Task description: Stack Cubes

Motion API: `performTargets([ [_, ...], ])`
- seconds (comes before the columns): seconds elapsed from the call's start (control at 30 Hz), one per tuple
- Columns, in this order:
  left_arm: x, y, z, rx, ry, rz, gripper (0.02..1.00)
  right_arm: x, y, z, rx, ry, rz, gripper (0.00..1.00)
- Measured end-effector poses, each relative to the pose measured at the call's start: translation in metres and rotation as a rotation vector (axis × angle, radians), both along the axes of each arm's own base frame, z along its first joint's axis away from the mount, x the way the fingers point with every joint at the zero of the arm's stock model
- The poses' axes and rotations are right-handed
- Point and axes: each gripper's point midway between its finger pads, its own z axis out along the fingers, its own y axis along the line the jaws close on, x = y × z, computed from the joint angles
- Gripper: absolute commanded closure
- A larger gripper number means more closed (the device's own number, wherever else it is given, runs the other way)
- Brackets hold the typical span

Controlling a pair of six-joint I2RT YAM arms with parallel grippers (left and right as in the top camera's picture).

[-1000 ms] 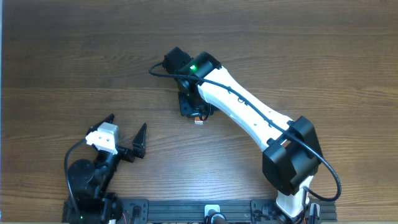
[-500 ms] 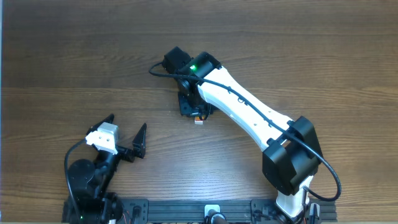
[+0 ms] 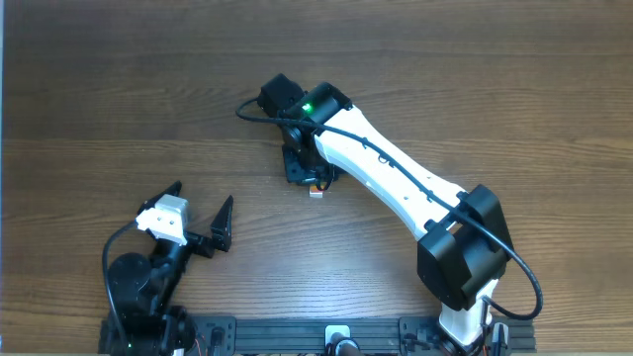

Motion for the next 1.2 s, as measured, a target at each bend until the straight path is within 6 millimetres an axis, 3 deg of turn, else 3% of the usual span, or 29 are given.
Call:
performTargets([
  [0.63, 0.0, 0.0, 0.0, 0.0, 0.0, 0.0, 0.02, 0.0012, -0.0029, -0.0001, -0.016, -0.009, 0.01, 0.952],
  [1.2, 0.0, 0.0, 0.0, 0.0, 0.0, 0.0, 0.018, 0.0014, -0.0032, -0.0001, -0.018, -0.01, 0.01, 0.86],
])
